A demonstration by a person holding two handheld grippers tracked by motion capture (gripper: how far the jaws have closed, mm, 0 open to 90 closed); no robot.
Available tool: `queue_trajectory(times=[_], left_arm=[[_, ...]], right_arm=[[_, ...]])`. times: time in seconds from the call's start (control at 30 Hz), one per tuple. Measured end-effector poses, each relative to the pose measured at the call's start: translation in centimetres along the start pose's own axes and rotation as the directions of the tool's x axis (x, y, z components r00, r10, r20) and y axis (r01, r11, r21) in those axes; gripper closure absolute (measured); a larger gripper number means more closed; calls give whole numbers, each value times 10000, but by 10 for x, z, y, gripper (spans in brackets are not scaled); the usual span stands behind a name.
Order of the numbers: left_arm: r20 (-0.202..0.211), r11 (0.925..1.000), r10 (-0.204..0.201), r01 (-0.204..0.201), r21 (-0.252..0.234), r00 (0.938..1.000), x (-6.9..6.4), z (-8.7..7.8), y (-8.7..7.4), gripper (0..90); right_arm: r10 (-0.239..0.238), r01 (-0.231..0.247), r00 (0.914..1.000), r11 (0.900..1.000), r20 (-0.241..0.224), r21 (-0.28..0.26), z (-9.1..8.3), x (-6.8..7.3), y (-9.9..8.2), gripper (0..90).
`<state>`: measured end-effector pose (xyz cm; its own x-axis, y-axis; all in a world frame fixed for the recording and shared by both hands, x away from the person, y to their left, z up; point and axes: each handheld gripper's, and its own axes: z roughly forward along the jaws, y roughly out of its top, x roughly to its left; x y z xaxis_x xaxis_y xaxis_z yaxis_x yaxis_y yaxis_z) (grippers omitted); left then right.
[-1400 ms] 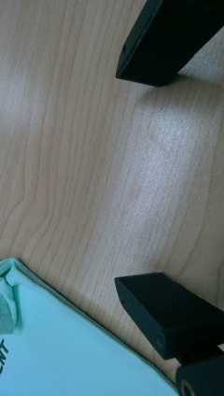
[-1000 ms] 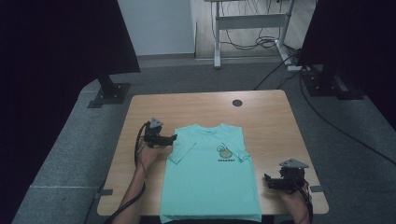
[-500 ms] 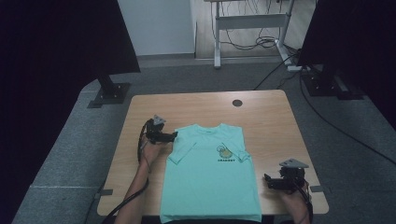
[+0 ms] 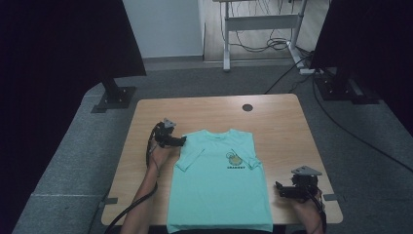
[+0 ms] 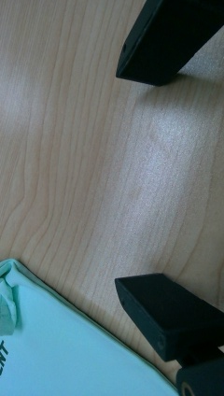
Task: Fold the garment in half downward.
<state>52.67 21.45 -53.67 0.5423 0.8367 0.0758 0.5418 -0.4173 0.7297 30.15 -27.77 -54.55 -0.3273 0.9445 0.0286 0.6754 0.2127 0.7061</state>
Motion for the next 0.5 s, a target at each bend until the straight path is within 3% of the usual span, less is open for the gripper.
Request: queue_trajectory(times=[0.17,0.5], left_arm=[[563,9968,-746,727,343,9956,9,3,-1,46],[540,9962,-807,788,368,9953,9,3,-1,43]], right_arm=[[4,-4,10000,10000,-5,4,0,0,0,18],[-30,30,10000,10000,-34,14,0,0,0,13]])
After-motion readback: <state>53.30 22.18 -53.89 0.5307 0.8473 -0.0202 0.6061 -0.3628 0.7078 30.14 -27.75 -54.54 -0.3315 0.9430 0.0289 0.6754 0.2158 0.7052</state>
